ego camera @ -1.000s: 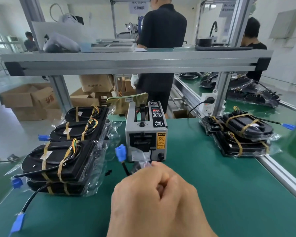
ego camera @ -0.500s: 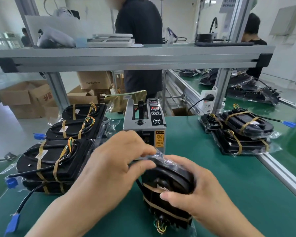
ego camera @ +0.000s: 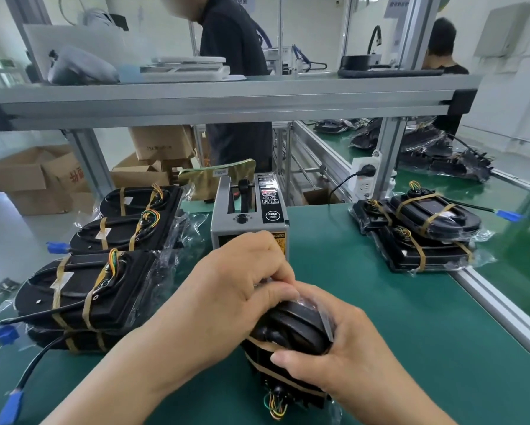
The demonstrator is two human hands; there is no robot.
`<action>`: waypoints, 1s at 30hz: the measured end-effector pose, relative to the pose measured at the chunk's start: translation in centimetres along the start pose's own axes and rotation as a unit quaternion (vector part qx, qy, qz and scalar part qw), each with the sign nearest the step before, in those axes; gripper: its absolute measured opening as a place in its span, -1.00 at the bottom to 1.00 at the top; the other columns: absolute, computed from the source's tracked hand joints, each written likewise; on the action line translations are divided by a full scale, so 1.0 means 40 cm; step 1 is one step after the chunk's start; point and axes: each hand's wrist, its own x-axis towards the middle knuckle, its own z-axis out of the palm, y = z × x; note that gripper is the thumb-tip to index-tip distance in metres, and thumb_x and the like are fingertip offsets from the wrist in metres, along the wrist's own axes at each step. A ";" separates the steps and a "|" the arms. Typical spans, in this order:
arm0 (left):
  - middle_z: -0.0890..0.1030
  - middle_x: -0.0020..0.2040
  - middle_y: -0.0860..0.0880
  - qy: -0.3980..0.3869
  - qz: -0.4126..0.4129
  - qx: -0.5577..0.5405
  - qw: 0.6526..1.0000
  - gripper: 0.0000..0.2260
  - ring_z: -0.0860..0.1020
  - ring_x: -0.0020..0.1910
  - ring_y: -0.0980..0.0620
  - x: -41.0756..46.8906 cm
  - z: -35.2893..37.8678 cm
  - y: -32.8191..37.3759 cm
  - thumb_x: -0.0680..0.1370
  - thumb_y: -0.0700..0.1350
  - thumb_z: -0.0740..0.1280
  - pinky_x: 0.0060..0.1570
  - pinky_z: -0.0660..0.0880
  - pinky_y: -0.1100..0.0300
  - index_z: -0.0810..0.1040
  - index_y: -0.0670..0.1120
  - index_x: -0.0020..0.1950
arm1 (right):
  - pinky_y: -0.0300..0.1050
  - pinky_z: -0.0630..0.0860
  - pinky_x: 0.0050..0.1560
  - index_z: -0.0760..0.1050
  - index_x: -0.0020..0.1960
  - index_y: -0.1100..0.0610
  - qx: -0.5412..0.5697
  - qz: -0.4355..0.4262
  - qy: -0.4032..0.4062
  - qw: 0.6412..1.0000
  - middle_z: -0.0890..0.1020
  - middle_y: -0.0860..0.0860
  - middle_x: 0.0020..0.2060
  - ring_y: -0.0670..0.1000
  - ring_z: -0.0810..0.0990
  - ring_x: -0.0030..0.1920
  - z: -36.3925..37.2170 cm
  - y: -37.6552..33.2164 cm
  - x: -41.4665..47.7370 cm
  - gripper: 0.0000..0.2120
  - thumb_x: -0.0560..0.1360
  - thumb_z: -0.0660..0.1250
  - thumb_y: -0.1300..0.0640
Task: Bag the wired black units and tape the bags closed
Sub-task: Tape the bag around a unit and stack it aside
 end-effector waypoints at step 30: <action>0.56 -0.11 0.11 -0.072 -0.044 -0.084 0.993 -0.93 0.53 -0.13 0.15 0.039 -0.039 -0.026 0.51 -0.04 0.43 -0.13 0.38 0.44 0.57 0.08 -0.15 | -0.27 0.56 0.09 0.52 0.27 -0.21 0.050 0.012 -0.040 0.998 0.70 -0.08 0.08 -0.08 0.67 0.10 -0.027 0.021 0.007 -0.43 0.33 0.52 0.17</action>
